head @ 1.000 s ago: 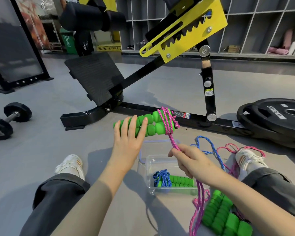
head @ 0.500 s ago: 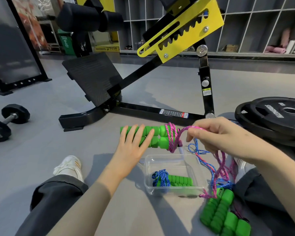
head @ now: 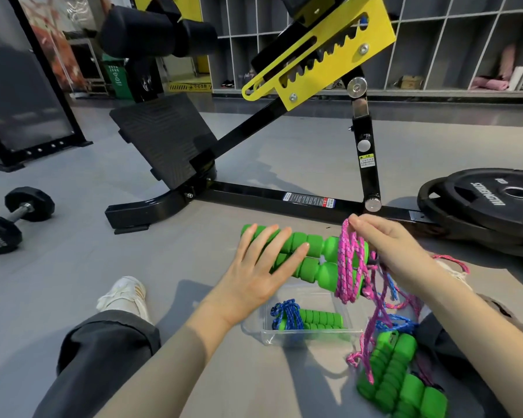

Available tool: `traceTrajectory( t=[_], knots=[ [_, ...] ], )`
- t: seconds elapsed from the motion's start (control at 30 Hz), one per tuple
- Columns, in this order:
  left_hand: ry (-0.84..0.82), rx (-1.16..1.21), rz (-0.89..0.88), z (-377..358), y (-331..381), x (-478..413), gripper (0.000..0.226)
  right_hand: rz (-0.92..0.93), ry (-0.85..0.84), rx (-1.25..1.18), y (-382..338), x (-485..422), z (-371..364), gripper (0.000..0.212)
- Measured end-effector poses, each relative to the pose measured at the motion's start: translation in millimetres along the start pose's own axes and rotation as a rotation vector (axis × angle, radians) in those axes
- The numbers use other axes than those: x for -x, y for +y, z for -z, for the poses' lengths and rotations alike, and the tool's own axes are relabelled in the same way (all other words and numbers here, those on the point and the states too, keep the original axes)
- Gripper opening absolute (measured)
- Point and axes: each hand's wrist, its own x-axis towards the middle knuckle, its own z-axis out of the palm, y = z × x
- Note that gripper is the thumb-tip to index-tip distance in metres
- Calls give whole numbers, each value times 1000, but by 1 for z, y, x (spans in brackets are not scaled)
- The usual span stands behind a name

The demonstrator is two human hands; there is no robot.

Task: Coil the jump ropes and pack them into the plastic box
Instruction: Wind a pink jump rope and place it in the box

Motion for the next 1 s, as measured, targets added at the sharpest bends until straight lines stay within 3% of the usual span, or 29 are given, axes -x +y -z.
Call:
traceTrajectory(
  t=[0.1, 0.13, 0.33, 0.53, 0.67, 0.83, 1.0],
  knots=[
    [-1, -14, 47, 3, -2, -3, 48, -112, 36, -166, 18, 2, -11, 21],
    [-8, -22, 65, 3, -2, -3, 49, -138, 44, -169, 24, 4, -16, 26],
    [-13, -115, 231, -2, -11, -1, 48, -185, 11, 31, 30, 26, -62, 38],
    [-93, -173, 242, -8, -15, 12, 48, -167, -234, 408, 9, 34, -74, 20],
    [-139, -212, 270, -9, -19, 16, 52, -156, -410, 459, -14, 32, -55, 14],
    [-180, -276, 308, -12, -27, 25, 53, -117, -572, 291, -38, 36, -44, 5],
    [-193, -276, 277, -13, -27, 28, 52, -39, -391, 360, -54, 31, -34, 18]
  ],
)
